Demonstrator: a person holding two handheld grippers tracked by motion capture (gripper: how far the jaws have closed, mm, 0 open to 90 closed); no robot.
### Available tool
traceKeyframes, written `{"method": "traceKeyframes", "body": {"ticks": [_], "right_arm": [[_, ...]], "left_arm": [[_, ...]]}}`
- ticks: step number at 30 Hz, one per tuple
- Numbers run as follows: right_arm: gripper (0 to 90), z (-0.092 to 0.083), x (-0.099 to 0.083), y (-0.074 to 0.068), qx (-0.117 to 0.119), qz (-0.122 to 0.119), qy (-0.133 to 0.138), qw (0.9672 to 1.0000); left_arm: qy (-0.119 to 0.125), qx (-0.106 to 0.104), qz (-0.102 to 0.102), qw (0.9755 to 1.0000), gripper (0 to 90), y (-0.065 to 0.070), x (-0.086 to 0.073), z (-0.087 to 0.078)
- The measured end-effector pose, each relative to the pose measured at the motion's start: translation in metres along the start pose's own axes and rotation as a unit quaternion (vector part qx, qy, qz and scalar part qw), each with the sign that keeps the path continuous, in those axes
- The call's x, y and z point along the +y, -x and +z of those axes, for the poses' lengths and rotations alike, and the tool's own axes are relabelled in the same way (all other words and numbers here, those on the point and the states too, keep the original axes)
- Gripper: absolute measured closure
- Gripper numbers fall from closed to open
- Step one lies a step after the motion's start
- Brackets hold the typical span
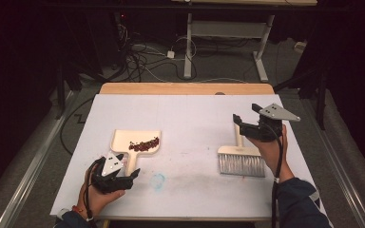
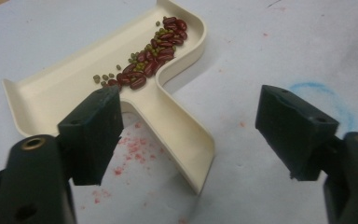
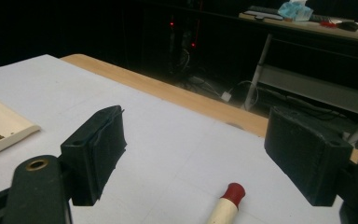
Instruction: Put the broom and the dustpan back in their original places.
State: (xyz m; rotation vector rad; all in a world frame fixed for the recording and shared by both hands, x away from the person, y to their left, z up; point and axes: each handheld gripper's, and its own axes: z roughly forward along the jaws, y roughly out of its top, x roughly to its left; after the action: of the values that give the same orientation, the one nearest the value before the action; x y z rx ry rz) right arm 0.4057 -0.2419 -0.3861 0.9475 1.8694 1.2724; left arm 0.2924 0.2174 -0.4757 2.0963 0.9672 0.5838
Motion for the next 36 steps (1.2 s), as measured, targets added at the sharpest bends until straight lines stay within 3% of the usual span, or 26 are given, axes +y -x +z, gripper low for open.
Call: {"method": "traceKeyframes", "body": {"ticks": [6, 8, 10, 12, 17, 20, 21, 23, 25, 26, 27, 31, 36], "right_arm": [[21.5, -0.006, 0.003, -0.007, 0.008, -0.003, 0.009, 0.9999], [21.7, -0.008, 0.005, -0.01, 0.008, -0.007, 0.011, 0.9999], [22.0, -0.009, 0.006, -0.014, 0.01, -0.008, 0.015, 0.9998], [22.2, -0.01, 0.008, -0.016, 0.011, -0.013, 0.017, 0.9997], [23.1, -0.01, 0.01, -0.022, 0.019, -0.02, 0.018, 0.9995], [23.9, -0.011, 0.011, -0.026, 0.023, -0.026, 0.018, 0.9992], [24.0, -0.011, 0.011, -0.026, 0.024, -0.029, 0.018, 0.9991], [24.3, -0.011, 0.011, -0.027, 0.026, -0.03, 0.019, 0.9991], [25.0, -0.012, 0.012, -0.027, 0.028, -0.031, 0.02, 0.999], [25.0, -0.013, 0.012, -0.027, 0.028, -0.031, 0.02, 0.9989], [25.0, -0.013, 0.012, -0.028, 0.031, -0.029, 0.021, 0.9989], [25.0, -0.015, 0.013, -0.029, 0.037, -0.027, 0.022, 0.9987], [25.1, -0.019, 0.014, -0.033, 0.047, -0.034, 0.022, 0.9981]], "left_arm": [[0.014, -0.002, -0.013, 0.9998, 25.4, 0.0, 0.001, -0.001], [0.019, -0.021, -0.012, 0.9995, 21.1, -0.002, 0.001, -0.003], [0.02, -0.014, -0.019, 0.9995, 20.3, -0.003, 0.001, -0.004], [0.016, -0.027, -0.025, 0.9992, 25.1, -0.006, 0.0, -0.004], [0.013, -0.022, -0.05, 0.9984, 36.5, -0.011, -0.001, -0.004], [0.003, -0.015, -0.063, 0.9979, 32.4, -0.014, -0.001, -0.003], [-0.002, -0.008, -0.066, 0.9978, 25.6, -0.014, -0.001, -0.002], [0.0, -0.01, -0.07, 0.9975, 25.0, -0.015, -0.002, -0.002], [0.003, -0.009, -0.064, 0.9979, 25.6, -0.016, -0.001, -0.003], [0.006, -0.021, -0.056, 0.9982, 30.2, -0.017, -0.001, -0.004], [0.006, -0.019, -0.045, 0.9988, 38.6, -0.016, -0.001, -0.005], [0.002, 0.0, -0.015, 0.9999, 39.1, -0.01, 0.002, -0.006], [0.014, 0.015, -0.011, 0.9997, 33.0, -0.008, 0.003, -0.008]]}}
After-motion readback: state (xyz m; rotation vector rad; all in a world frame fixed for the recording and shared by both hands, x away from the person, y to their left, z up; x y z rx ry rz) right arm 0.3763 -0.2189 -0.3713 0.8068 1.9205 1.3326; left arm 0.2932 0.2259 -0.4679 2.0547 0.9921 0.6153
